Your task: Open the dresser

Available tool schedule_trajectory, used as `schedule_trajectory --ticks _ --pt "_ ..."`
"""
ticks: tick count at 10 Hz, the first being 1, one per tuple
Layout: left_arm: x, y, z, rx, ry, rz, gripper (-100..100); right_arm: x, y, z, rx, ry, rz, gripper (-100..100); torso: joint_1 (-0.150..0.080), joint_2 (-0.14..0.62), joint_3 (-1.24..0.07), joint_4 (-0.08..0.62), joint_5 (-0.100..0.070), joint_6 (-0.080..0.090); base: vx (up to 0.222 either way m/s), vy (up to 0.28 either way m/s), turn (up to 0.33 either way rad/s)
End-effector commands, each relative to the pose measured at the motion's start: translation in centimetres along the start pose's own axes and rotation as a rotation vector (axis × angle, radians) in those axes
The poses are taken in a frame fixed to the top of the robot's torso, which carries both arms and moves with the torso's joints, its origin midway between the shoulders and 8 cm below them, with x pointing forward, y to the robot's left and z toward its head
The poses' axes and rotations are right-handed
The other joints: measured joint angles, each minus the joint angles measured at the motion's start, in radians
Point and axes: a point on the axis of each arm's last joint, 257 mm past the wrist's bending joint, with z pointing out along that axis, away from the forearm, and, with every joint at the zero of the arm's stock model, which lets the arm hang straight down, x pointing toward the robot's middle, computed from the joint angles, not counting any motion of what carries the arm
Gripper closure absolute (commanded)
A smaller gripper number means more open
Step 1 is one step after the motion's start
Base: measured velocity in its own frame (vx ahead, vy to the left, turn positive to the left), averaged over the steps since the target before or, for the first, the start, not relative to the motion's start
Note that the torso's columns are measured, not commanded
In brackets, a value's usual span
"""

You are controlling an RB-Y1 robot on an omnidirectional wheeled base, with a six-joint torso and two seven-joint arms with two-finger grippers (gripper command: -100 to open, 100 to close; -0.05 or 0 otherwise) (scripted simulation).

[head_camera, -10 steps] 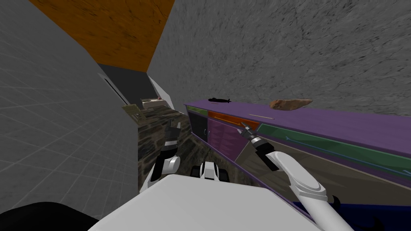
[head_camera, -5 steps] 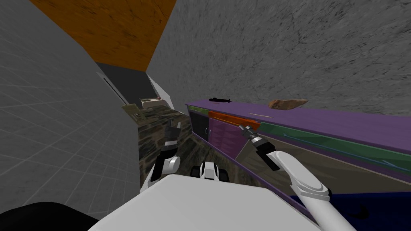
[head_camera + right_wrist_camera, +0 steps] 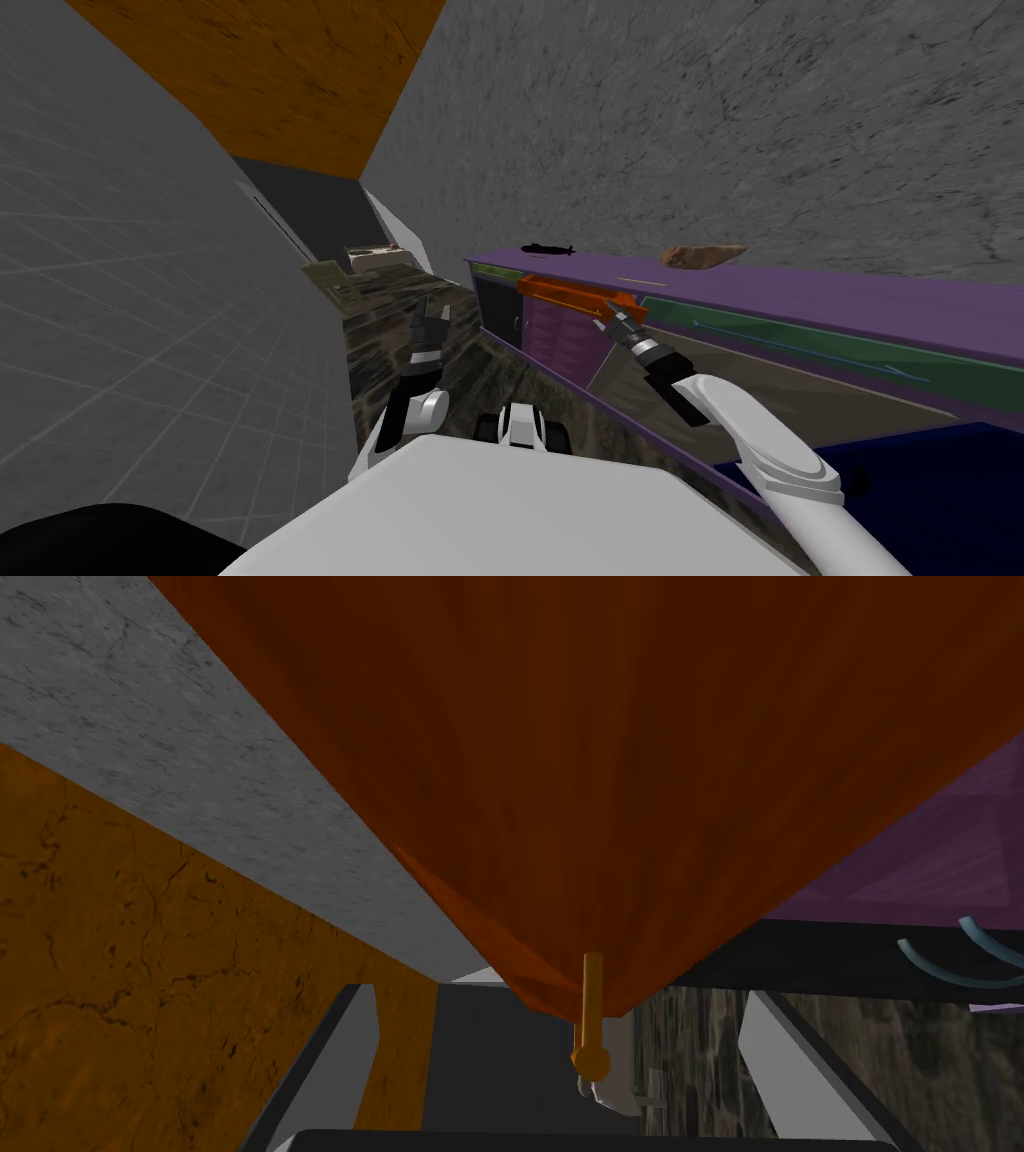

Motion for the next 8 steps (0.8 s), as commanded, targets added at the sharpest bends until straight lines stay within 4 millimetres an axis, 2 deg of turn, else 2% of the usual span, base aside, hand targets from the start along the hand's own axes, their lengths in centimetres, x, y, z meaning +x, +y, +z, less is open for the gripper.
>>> schedule_trajectory --ticks 1,6,7,8 --pt "0.0 0.0 0.0 0.000 0.000 0.000 0 1.2 -1.5 0.0 -0.001 -0.011 0.001 -100 0.001 0.002 0.002 0.001 0.000 0.000 0.015 0.072 -0.031" --pt "0.0 0.0 0.0 0.000 0.000 0.000 0 2.9 -4.7 0.0 -0.002 -0.030 -0.001 -100 -0.001 0.005 0.003 0.001 0.000 0.000 0.002 0.059 -0.037" --pt "0.0 0.0 0.0 0.000 0.000 0.000 0 2.6 -4.2 0.1 -0.003 -0.028 -0.004 -100 0.000 0.005 0.003 0.001 0.000 0.000 -0.001 0.024 -0.016" --pt "0.0 0.0 0.0 0.000 0.000 0.000 0 2.7 -4.2 0.1 -0.004 -0.027 -0.001 0 -0.001 0.005 0.003 0.002 0.000 -0.001 0.000 0.000 0.000"
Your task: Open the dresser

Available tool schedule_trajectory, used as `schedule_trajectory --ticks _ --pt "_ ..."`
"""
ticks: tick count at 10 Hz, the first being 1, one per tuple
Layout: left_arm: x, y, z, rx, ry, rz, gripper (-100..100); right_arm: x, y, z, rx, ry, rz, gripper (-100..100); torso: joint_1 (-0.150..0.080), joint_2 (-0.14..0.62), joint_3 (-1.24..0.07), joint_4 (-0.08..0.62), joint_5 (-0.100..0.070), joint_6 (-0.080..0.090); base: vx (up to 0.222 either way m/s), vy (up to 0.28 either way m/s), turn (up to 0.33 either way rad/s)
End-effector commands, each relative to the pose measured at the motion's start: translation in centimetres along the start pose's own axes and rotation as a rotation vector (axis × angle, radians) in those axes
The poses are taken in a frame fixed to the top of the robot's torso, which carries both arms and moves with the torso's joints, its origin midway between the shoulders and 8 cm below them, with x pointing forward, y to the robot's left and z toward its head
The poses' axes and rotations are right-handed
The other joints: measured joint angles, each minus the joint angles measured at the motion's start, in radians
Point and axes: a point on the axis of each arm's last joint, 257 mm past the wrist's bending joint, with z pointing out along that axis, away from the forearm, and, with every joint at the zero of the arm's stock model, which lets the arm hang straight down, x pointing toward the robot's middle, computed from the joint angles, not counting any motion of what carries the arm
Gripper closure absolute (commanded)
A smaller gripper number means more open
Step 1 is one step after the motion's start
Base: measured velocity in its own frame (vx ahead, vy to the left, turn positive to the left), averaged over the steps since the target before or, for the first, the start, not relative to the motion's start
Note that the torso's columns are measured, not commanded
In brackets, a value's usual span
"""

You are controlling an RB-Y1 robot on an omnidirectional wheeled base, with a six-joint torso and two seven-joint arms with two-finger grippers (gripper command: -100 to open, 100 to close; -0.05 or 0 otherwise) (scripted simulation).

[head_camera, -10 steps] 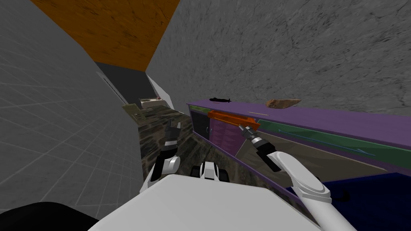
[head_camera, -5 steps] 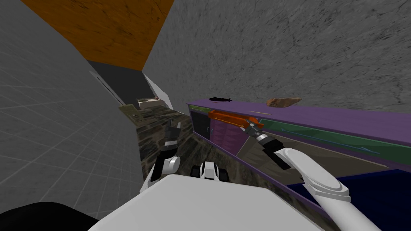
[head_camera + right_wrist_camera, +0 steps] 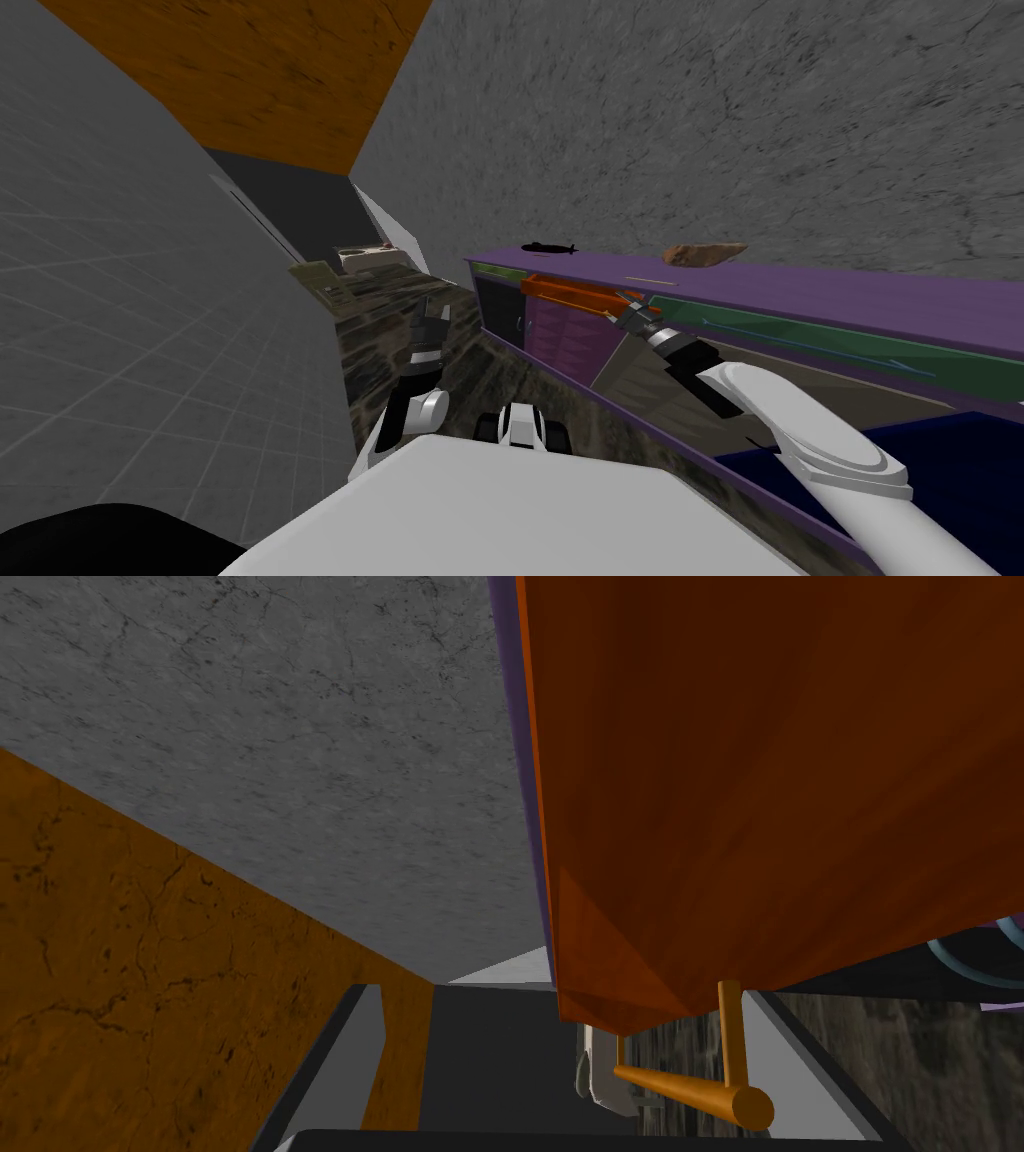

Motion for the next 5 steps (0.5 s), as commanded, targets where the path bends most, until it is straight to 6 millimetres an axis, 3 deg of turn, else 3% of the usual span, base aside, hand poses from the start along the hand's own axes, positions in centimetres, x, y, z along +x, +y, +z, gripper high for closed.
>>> schedule_trajectory --ticks 1,5 --pt "0.00 0.00 0.00 0.000 0.000 0.000 0 0.01 0.03 -0.01 0.000 0.000 0.000 0 0.000 0.000 0.000 0.000 0.000 0.000 0.000 0.000 0.000" --pt "0.00 0.00 0.00 0.000 0.000 0.000 0 0.01 0.05 -0.01 -0.001 0.000 0.000 0 0.001 0.000 0.000 -0.001 0.000 0.001 0.000 0.000 0.000"
